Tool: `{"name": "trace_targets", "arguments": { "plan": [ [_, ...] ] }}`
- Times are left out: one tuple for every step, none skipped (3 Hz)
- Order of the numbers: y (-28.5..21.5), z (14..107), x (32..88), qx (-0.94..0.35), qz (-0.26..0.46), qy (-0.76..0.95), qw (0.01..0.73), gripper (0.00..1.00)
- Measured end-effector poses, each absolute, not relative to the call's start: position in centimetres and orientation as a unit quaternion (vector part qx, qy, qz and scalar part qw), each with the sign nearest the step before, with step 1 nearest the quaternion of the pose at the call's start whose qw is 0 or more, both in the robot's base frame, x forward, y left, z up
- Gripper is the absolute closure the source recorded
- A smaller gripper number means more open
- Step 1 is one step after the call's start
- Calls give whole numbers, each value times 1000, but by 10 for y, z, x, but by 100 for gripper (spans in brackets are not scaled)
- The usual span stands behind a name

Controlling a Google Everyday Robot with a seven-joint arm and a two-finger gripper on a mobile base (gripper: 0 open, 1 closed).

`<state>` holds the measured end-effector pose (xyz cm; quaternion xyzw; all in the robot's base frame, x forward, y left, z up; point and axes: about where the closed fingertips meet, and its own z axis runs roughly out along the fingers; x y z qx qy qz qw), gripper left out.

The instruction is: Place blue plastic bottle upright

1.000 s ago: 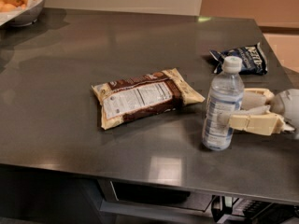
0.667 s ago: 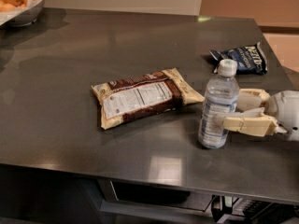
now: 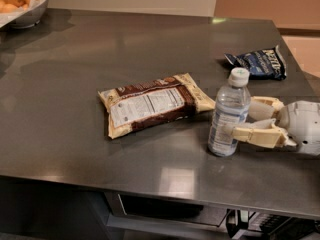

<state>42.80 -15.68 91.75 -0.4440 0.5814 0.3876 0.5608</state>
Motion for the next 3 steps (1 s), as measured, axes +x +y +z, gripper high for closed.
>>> {"name": "trace_targets", "arguments": {
  "plan": [
    [-157, 914, 430, -436, 386, 584, 566, 61],
    [-154, 915, 430, -438, 387, 582, 565, 37],
    [-152, 916, 430, -440, 388, 581, 564, 13]
  ]
}}
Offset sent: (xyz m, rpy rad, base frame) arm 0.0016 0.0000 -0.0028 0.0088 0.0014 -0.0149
